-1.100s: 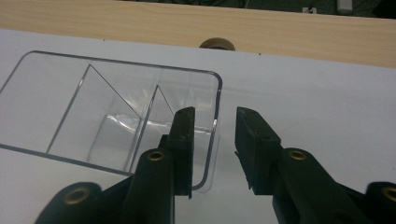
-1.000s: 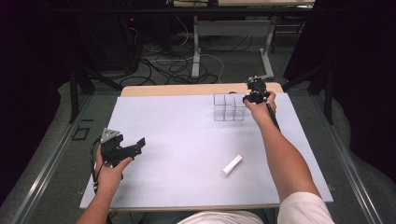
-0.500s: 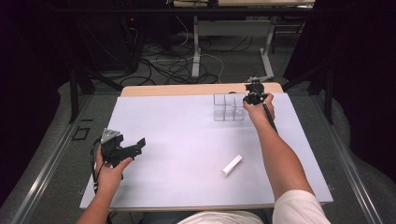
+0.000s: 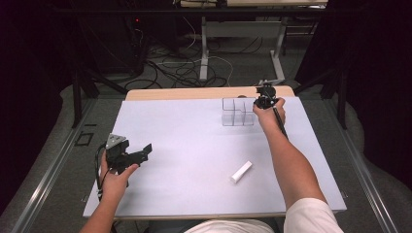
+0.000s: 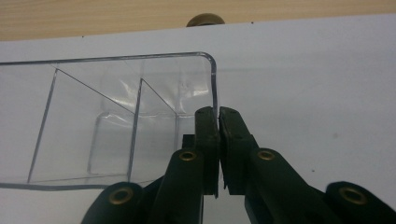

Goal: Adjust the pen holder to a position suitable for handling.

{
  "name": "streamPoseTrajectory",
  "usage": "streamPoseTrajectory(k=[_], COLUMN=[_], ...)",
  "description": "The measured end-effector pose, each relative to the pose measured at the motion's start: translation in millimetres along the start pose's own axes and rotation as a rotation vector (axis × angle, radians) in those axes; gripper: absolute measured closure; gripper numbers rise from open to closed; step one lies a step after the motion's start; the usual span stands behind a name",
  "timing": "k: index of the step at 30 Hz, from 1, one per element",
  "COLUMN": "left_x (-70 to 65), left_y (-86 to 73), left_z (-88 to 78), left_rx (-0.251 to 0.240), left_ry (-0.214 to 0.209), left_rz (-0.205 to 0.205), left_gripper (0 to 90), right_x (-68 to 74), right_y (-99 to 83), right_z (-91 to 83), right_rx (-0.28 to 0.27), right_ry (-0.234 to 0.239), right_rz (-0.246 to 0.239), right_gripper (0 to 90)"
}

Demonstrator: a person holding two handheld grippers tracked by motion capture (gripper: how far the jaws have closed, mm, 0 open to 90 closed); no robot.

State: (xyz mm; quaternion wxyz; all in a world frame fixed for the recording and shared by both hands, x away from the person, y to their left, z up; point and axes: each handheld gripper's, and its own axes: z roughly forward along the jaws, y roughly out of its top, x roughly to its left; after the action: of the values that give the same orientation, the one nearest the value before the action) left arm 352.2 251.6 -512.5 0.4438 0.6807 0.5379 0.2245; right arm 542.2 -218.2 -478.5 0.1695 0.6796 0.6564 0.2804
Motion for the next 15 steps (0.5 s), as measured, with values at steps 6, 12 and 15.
streamPoseTrajectory(k=[6,12,15], left_x=[-1.1,-1.9,-1.6], left_y=[-0.3,-0.2,-0.2], left_z=[1.1,1.5,1.3], left_rx=[0.006,0.007,0.009], left_ry=[0.001,0.004,0.004], left_rz=[0.005,0.007,0.008], left_gripper=[5.2,5.2,5.2], right_x=[3.9,9.1,11.2], right_y=[-3.0,-8.2,-11.5], right_z=[-4.0,-9.6,-13.2], right_rx=[0.037,0.072,0.093], right_ry=[0.017,0.032,0.044], right_rz=[-0.005,-0.017,-0.033], right_gripper=[87.0,86.9,86.9])
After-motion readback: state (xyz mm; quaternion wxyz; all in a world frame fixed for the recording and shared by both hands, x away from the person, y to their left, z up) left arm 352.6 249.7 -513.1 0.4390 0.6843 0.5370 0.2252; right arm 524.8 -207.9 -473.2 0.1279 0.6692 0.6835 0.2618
